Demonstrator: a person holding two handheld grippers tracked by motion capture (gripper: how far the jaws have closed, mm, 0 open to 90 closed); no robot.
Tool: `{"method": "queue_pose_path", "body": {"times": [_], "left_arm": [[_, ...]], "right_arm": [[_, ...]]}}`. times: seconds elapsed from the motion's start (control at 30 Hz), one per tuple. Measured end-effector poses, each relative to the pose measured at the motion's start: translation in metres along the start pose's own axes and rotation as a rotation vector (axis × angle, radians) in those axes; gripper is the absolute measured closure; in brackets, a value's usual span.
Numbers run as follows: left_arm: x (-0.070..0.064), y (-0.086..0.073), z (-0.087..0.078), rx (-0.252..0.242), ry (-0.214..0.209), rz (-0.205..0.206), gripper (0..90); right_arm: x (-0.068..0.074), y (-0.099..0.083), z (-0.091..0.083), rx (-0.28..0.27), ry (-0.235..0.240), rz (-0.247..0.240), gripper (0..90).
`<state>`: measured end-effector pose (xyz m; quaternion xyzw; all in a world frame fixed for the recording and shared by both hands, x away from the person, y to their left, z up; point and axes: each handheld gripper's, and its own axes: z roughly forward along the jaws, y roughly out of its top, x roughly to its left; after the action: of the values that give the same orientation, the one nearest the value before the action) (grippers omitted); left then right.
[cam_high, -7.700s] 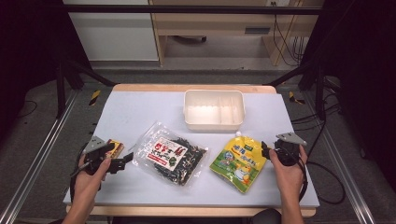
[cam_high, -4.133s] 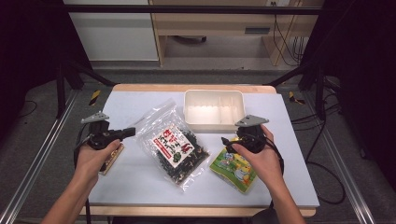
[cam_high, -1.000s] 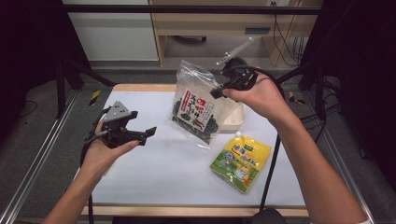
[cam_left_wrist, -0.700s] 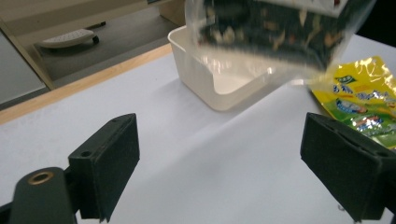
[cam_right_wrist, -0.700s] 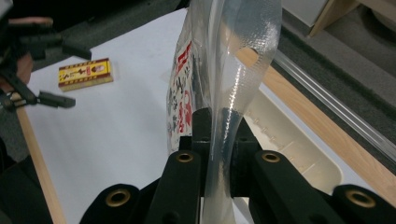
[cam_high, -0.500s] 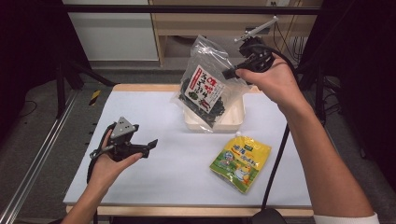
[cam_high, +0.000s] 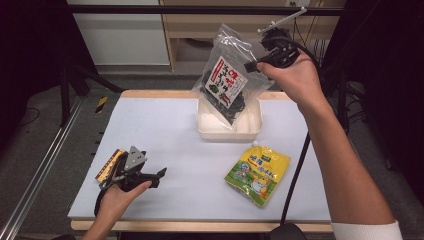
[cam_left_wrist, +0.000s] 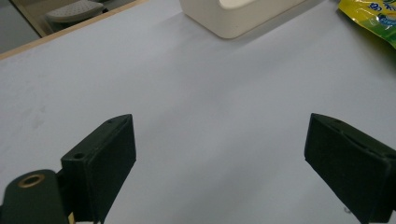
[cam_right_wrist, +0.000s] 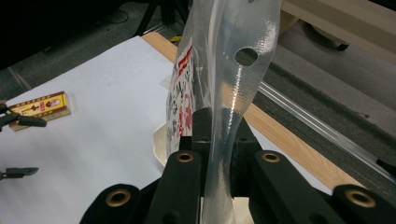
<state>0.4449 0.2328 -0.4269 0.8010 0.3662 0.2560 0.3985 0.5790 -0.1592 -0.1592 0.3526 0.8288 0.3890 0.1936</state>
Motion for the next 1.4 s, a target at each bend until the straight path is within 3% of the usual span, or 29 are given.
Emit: {"method": "queue_pose_path", "body": {"times": [0.27,0.83,1.13,1.4], "left_arm": [[0.006,-0.017,-0.001,0.015,0.027,-0.029,8.5],[0.011,-0.02,0.003,0.041,0.035,-0.035,8.5],[0.012,-0.02,0.003,0.045,0.032,-0.037,8.5],[0.012,-0.021,0.004,0.049,0.027,-0.039,8.5]], "right_arm": [[-0.007,-0.001,0.003,-0.002,-0.042,0.016,84.5],[-0.011,-0.001,0.008,-0.002,-0.109,0.031,84.7],[-0.009,0.0,0.025,0.022,-0.114,0.03,84.8],[-0.011,-0.003,0.055,0.061,-0.097,0.035,85.2]]}}
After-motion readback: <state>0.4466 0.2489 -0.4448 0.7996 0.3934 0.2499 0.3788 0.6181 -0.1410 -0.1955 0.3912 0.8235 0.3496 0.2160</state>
